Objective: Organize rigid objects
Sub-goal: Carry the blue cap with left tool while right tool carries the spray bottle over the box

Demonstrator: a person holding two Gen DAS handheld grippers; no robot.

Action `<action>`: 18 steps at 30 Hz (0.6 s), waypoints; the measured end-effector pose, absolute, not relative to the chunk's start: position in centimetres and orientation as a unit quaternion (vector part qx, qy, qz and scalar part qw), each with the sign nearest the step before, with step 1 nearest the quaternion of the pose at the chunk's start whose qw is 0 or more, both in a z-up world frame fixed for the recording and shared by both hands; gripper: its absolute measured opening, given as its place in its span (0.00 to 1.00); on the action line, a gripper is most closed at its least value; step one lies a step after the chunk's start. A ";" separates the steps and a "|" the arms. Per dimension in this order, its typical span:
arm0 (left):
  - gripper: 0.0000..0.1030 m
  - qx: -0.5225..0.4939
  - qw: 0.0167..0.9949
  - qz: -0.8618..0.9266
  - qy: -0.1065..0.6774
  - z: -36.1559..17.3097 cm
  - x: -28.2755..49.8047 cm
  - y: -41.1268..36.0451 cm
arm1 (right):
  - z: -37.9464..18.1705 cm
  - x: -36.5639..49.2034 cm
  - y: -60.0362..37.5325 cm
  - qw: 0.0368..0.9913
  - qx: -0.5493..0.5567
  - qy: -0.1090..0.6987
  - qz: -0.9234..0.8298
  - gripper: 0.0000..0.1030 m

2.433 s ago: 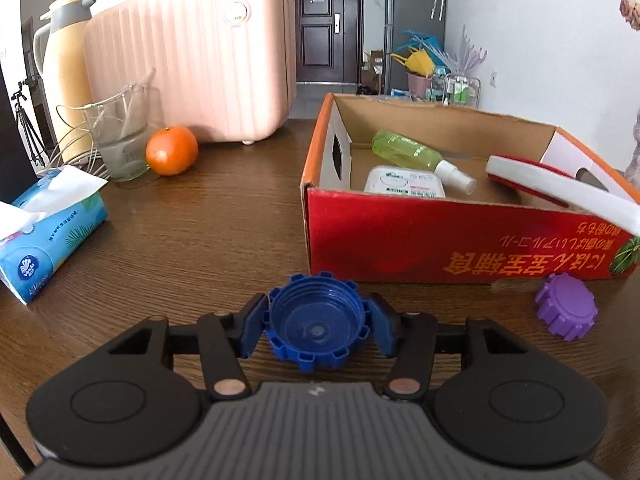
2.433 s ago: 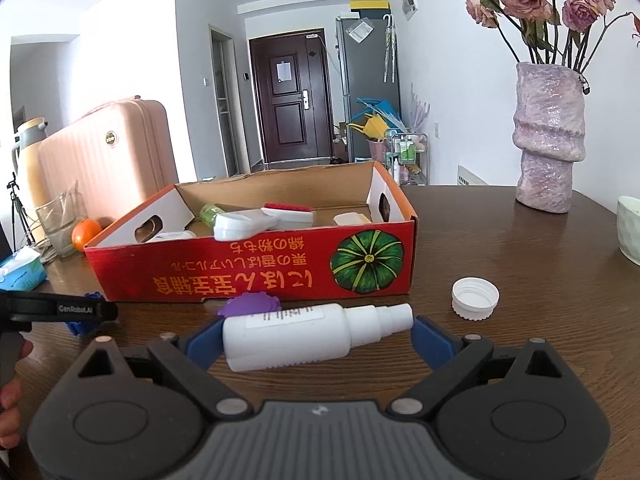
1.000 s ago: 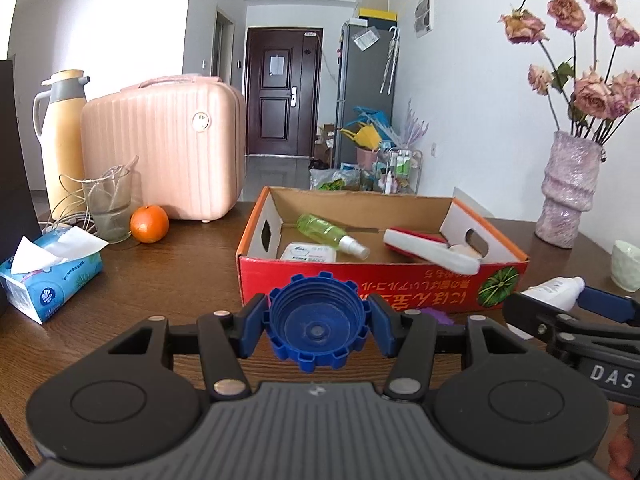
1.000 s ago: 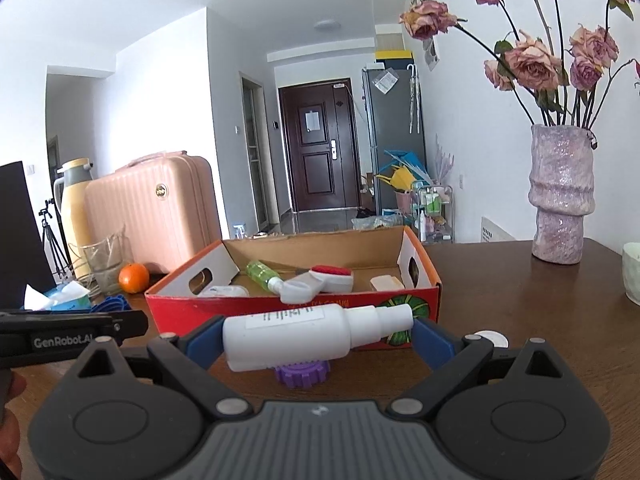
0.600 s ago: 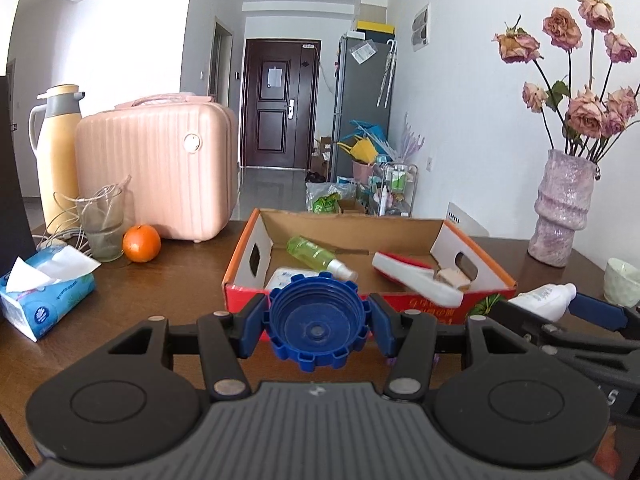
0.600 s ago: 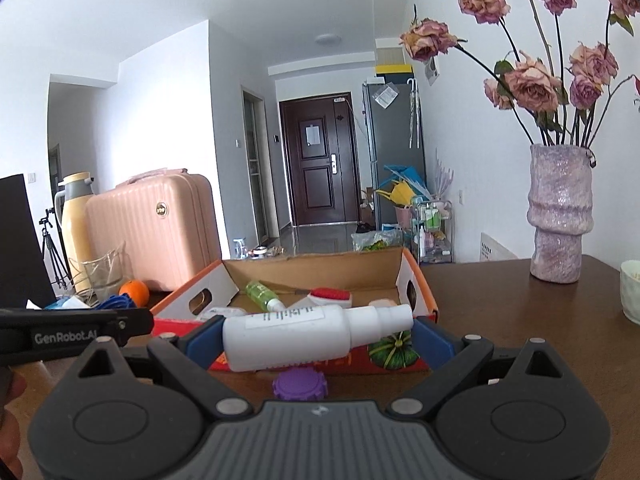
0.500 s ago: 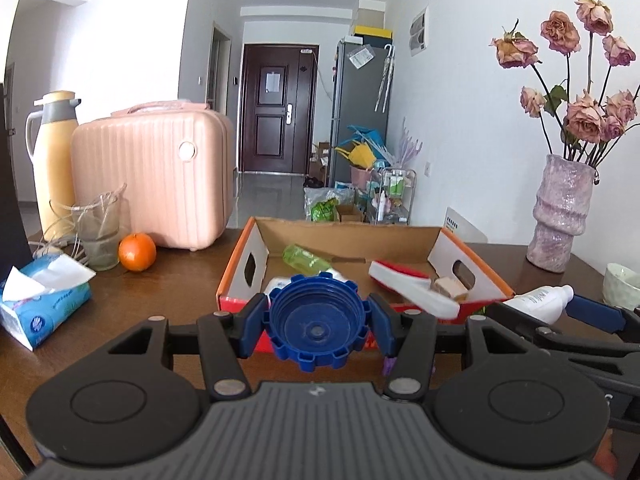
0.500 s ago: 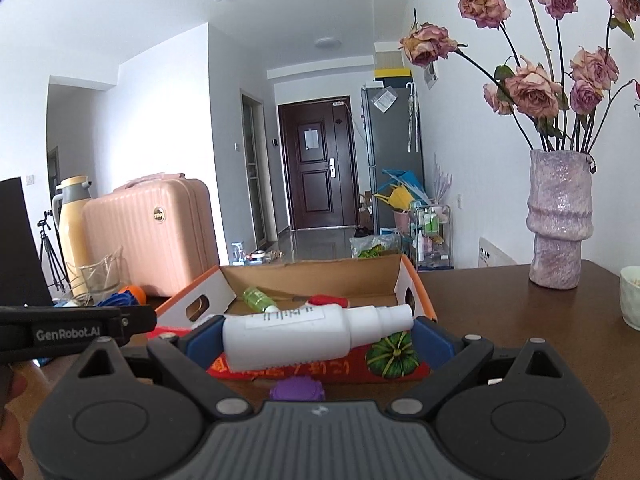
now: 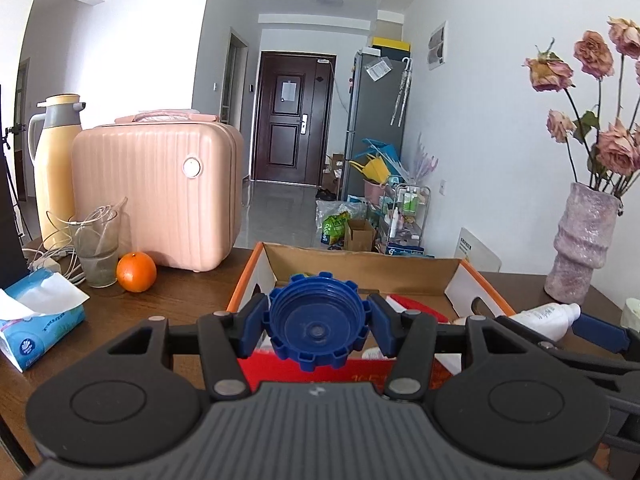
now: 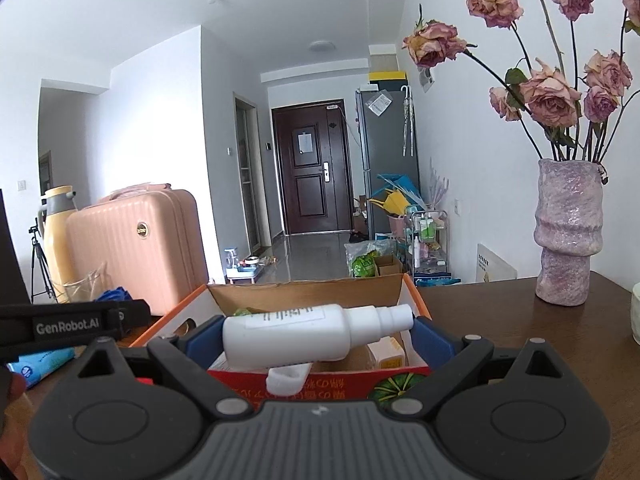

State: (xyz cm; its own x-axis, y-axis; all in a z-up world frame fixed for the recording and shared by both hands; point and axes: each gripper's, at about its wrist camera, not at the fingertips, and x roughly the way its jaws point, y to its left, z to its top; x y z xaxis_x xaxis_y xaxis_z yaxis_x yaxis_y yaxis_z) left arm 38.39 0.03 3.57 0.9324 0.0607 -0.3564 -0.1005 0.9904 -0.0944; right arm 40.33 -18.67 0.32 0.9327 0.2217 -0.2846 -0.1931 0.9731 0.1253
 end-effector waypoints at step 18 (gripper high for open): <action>0.54 -0.066 0.979 0.057 0.184 3.3 44.2 0.3 | 0.2 46.5 -18.0 0.981 0.045 0.164 0.089 0.95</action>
State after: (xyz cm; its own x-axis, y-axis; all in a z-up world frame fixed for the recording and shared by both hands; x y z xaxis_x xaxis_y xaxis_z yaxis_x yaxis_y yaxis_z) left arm 44.15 0.29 3.29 0.9260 0.0866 -0.3674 -0.1351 0.9849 -0.1084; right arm 46.48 -18.00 0.17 0.9304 0.1900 -0.3134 -0.1602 0.9800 0.1183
